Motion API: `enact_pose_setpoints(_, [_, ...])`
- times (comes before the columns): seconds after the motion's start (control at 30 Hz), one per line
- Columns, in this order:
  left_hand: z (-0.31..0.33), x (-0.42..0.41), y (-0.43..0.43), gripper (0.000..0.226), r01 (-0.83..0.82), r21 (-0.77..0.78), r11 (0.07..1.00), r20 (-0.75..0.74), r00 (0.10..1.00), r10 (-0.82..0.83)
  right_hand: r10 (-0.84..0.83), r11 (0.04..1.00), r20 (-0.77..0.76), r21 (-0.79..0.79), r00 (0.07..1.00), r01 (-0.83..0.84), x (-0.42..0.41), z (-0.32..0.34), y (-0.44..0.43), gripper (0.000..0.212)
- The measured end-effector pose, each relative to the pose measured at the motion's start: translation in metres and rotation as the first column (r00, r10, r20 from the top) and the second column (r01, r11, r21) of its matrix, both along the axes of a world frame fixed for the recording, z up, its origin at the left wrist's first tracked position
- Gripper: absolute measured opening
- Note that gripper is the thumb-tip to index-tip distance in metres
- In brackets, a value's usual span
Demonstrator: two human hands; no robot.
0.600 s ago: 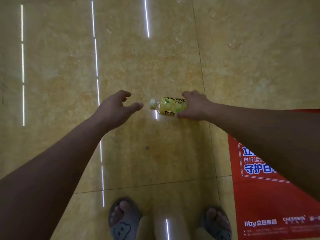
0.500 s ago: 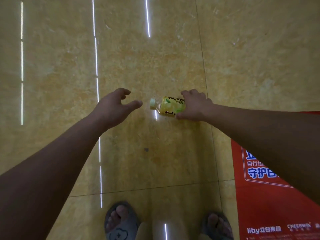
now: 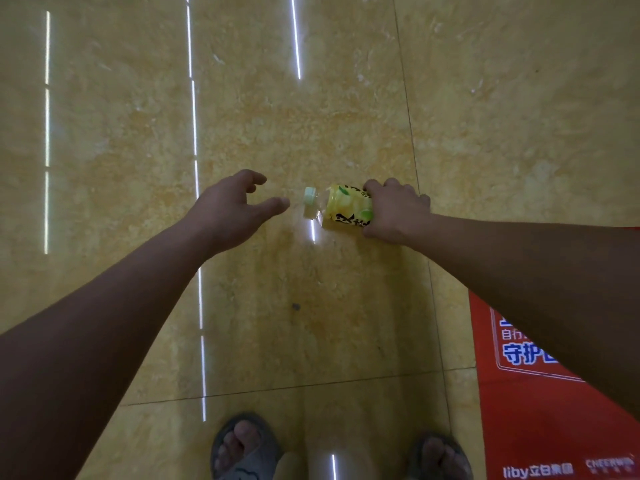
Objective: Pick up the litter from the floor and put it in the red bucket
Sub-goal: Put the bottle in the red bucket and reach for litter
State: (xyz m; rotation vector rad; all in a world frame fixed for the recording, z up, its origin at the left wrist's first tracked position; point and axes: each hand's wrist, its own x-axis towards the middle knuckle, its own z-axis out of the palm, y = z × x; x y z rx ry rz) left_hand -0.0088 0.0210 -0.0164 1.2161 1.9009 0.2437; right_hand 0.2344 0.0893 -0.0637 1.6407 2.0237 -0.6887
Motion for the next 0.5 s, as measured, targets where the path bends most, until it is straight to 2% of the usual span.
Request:
enact_pose_setpoints(0.23, [0.092,0.005,-0.004,0.072,0.015,0.007,1.0,0.002,1.0,-0.015,0.017,1.0,0.011,0.007,1.0,-0.017,0.0,0.095,0.0,0.077])
enact_pose_setpoints(0.5, [0.26,0.004,0.005,0.071,-0.029,0.097,0.995,0.035,0.999,0.026,-0.038,0.997,-0.09,0.059,0.995,0.044,-0.01,0.275,0.019,0.078])
